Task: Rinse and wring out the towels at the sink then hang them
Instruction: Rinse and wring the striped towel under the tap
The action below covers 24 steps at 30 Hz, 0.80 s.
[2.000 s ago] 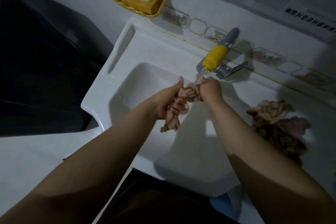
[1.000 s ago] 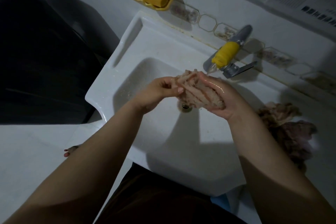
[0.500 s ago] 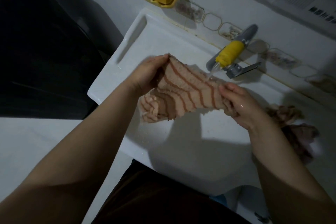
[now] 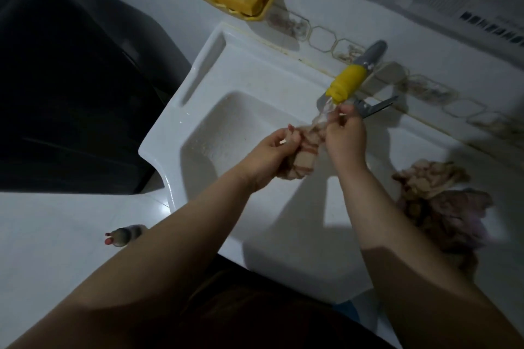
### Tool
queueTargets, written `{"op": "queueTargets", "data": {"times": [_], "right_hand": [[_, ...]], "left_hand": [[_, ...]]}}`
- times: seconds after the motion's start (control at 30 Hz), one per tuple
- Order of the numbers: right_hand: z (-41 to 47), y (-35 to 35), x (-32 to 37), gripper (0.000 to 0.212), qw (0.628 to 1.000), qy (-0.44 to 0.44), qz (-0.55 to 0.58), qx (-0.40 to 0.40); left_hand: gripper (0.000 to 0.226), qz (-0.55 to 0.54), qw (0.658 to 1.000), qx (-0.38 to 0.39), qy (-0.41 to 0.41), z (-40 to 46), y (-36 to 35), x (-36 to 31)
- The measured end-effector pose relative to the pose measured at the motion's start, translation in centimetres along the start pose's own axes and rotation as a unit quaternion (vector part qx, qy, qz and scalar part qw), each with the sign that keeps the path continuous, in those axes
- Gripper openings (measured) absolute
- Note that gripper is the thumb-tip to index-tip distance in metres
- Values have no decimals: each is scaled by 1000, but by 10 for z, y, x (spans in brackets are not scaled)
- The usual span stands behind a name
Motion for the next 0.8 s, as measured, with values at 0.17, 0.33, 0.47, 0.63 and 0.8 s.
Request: {"op": "queueTargets", "data": {"times": [0.17, 0.33, 0.47, 0.63, 0.8], "right_hand": [[-26, -41, -30, 80, 894, -150, 333, 260], [-49, -47, -59, 26, 962, -98, 80, 242], [-53, -28, -60, 20, 980, -85, 29, 178], [-55, -10, -11, 18, 973, 19, 92, 213], [-55, -13, 22, 14, 915, -4, 292, 278]], "left_hand": [[30, -202, 977, -24, -58, 9, -8, -21], [11, -49, 991, -110, -58, 17, 19, -49], [5, 84, 974, -210, -14, 11, 40, -44], [50, 358, 889, -201, 203, -1, 52, -21], [81, 199, 975, -57, 75, -3, 21, -20]]}}
Point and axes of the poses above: each hand's wrist, its own z-axis towards the middle knuckle, its own y-axis out of the back of the hand, x = y × z, the point moved 2 cm from there along z, towards the middle knuckle, and after that the axes turned 11 degrees about x, right-handed, at the moved point
